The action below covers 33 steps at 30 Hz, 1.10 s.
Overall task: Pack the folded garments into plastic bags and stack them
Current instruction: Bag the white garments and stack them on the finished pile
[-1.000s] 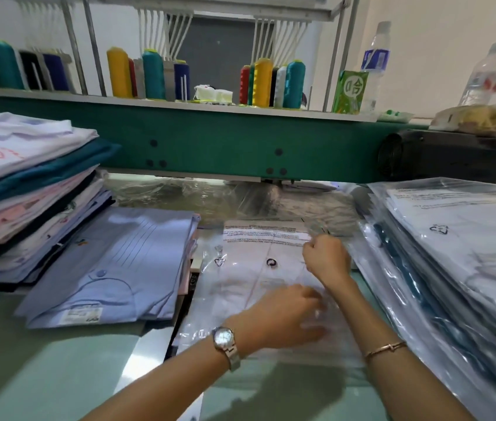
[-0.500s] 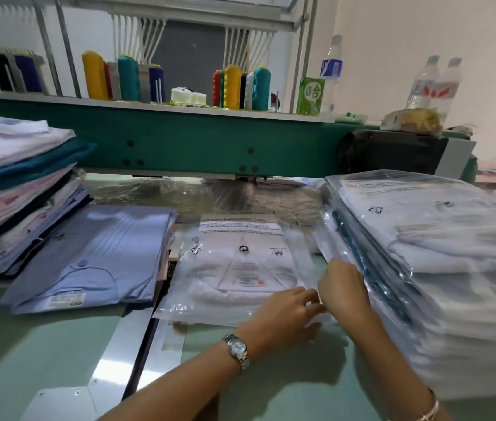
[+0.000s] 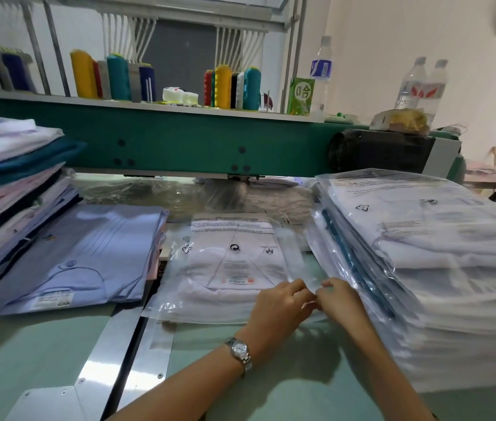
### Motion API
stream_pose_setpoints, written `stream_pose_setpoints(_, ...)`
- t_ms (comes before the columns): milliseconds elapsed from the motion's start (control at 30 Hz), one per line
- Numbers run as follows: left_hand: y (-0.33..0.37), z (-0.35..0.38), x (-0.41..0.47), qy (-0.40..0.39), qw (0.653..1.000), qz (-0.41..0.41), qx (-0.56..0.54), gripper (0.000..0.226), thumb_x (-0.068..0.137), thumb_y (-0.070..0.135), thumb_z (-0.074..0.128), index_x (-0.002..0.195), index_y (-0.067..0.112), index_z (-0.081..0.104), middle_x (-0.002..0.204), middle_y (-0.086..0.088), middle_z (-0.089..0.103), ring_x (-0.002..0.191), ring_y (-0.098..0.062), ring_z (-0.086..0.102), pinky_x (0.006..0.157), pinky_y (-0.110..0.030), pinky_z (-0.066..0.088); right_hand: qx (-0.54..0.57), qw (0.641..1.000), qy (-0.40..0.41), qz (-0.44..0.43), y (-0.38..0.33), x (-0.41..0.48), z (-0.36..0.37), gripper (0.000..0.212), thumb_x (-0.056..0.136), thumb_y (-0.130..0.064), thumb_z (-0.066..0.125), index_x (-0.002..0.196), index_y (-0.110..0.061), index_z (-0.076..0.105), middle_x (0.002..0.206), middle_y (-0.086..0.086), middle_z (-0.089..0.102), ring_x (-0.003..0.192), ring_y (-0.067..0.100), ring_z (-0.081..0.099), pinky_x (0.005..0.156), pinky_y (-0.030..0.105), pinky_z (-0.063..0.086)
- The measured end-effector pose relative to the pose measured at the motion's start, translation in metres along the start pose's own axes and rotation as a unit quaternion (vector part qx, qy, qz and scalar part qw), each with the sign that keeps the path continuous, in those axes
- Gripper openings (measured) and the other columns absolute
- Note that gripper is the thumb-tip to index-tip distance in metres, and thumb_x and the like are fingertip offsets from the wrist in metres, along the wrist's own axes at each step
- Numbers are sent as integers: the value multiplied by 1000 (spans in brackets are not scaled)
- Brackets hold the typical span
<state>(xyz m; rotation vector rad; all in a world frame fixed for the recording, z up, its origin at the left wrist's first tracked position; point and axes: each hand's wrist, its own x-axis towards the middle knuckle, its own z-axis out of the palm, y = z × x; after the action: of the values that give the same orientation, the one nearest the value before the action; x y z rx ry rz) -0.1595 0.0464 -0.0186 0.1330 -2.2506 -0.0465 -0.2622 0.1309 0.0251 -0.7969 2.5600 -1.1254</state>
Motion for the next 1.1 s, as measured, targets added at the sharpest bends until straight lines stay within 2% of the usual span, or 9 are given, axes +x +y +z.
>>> stream_pose_setpoints(100, 0, 0, 0, 9, 998, 43, 38, 12, 89, 23, 63, 81, 17, 68, 78, 2, 61, 61, -16, 58, 44, -28, 43, 172, 985, -5, 22, -1, -3, -3, 27, 77, 11, 51, 71, -15, 55, 52, -4, 56, 42, 6, 52, 40, 14, 39)
stream_pose_setpoints(167, -1, -3, 2, 13, 996, 71, 55, 6, 83, 19, 62, 79, 18, 66, 78, 2, 60, 59, -15, 55, 44, -26, 39, 197, 980, 6, 38, 0, -5, -2, 30, 76, 14, 49, 71, -15, 54, 53, -1, 55, 41, 9, 49, 34, 12, 34)
stream_pose_setpoints(267, -6, -7, 2, 0, 991, 107, 81, 5, 76, 16, 65, 74, 19, 63, 76, 3, 58, 58, -15, 52, 42, -26, 39, 168, 984, -8, 55, 0, -3, 3, 36, 81, 5, 51, 112, -14, 52, 90, 10, 61, 76, 21, 57, 56, 20, 44)
stream_pose_setpoints(333, -10, -10, -2, -5, 989, 116, 87, 9, 77, 15, 65, 71, 19, 60, 74, 3, 56, 57, -16, 50, 42, -27, 39, 116, 992, -8, 56, 3, -1, 5, 43, 84, 0, 51, 124, -14, 44, 103, 9, 55, 91, 24, 55, 72, 29, 43)
stream_pose_setpoints(500, -29, -24, -21, -2, 987, 118, 107, 18, 73, 11, 65, 65, 19, 52, 70, 2, 51, 55, -17, 45, 42, -31, 39, 85, 995, 13, 40, 12, 2, 9, 30, 86, -2, 46, 114, -10, 40, 79, 6, 50, 68, 20, 49, 61, 32, 37)
stream_pose_setpoints(600, -46, -39, -36, -9, 983, 129, 130, 20, 74, 11, 65, 67, 20, 49, 71, 3, 49, 58, -17, 45, 43, -32, 39, 73, 997, 21, 27, 17, 2, 12, 25, 88, -3, 46, 111, -10, 39, 78, 4, 47, 68, 20, 48, 66, 33, 37)
stream_pose_setpoints(733, -70, -66, -57, -16, 977, 147, 151, 20, 74, 10, 65, 70, 20, 48, 74, 2, 49, 59, -16, 43, 45, -30, 39, 54, 998, 23, 4, 23, 0, 12, 22, 90, -7, 48, 110, -11, 40, 79, 3, 49, 67, 19, 50, 57, 29, 34)
stream_pose_setpoints(900, -92, -100, -79, -38, 967, 157, 195, 17, 78, 11, 63, 73, 19, 50, 79, 1, 48, 61, -17, 43, 47, -29, 34, 19, 1000, 12, -1, 24, 1, 12, 18, 91, -7, 50, 108, -10, 41, 79, 6, 51, 71, 25, 52, 59, 31, 34)
stream_pose_setpoints(1100, -116, -136, -104, -80, 957, 163, 227, 14, 80, 13, 66, 73, 19, 56, 77, 2, 53, 61, -17, 46, 47, -29, 38, -14, 1000, -4, -7, 26, -1, 13, 17, 92, -6, 50, 107, -9, 44, 95, 12, 55, 86, 32, 56, 69, 32, 37)
